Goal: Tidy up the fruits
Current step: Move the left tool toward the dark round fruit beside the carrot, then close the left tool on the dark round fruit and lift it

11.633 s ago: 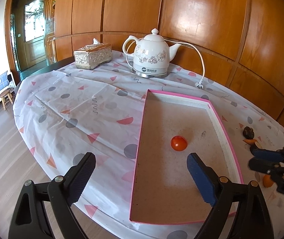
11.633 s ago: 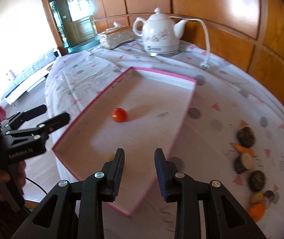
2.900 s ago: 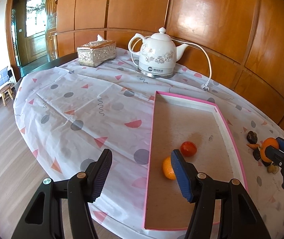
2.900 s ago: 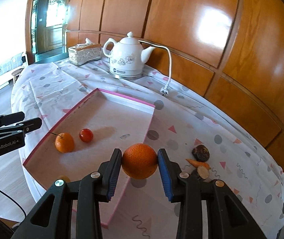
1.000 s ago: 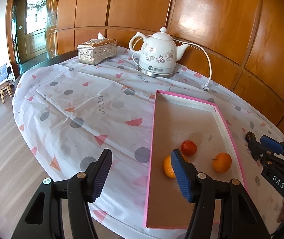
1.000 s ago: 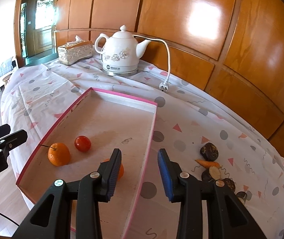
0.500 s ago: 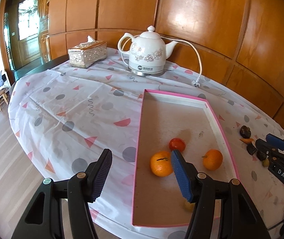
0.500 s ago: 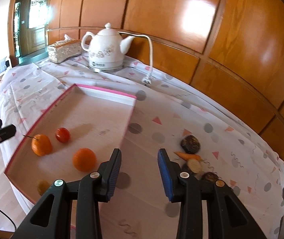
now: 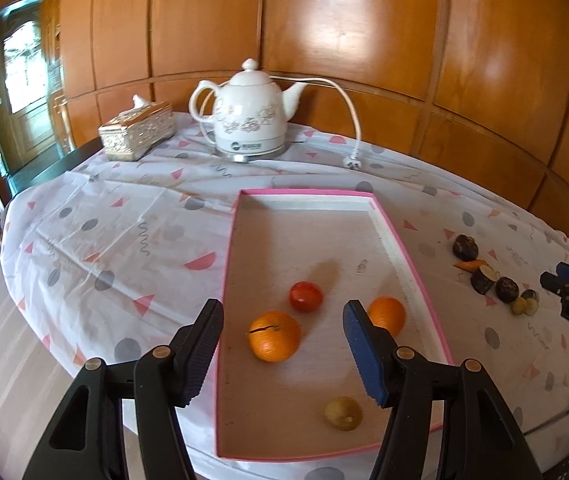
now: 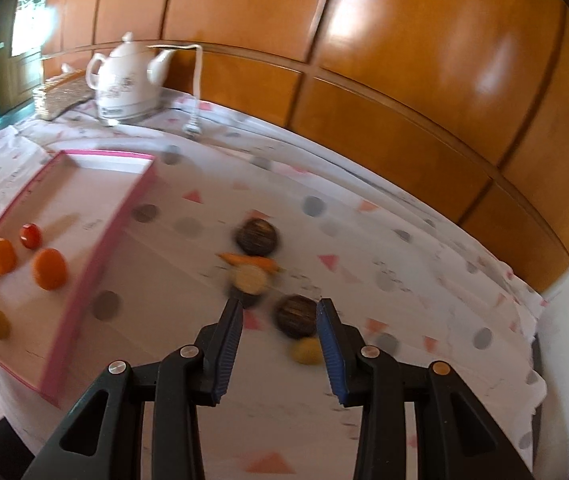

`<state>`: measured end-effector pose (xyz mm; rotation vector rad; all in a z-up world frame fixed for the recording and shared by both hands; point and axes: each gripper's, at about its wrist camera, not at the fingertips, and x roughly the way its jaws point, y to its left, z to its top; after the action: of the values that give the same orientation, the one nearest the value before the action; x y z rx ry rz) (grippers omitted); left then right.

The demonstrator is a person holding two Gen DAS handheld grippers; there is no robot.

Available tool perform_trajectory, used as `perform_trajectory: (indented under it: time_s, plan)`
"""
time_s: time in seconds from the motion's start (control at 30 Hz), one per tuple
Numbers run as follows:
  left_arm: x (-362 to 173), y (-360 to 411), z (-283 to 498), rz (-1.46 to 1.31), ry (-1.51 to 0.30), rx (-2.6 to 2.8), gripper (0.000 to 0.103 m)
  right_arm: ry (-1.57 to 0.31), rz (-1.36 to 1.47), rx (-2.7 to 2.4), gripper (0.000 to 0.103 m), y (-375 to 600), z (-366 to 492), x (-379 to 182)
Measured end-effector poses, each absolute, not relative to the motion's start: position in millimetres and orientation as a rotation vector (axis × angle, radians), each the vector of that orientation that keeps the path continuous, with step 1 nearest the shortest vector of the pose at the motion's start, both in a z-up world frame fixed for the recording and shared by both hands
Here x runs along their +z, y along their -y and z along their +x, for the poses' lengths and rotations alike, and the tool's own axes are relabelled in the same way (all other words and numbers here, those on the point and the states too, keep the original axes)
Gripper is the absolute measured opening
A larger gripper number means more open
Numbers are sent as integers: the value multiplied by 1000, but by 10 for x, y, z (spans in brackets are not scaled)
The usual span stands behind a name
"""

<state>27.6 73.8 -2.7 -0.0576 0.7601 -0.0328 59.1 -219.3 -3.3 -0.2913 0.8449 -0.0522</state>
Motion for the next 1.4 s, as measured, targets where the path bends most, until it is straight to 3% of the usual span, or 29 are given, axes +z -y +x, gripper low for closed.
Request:
perform_trajectory:
  time_s: [0.6,1.4]
  plan:
    - [-18,-50,407,62,-783,-176,64,-938,-196,-343,39,3855,416,53]
    - [-76,985,1097,126,-901,-356,64,-1023,257,-634,39,5241,199,-178]
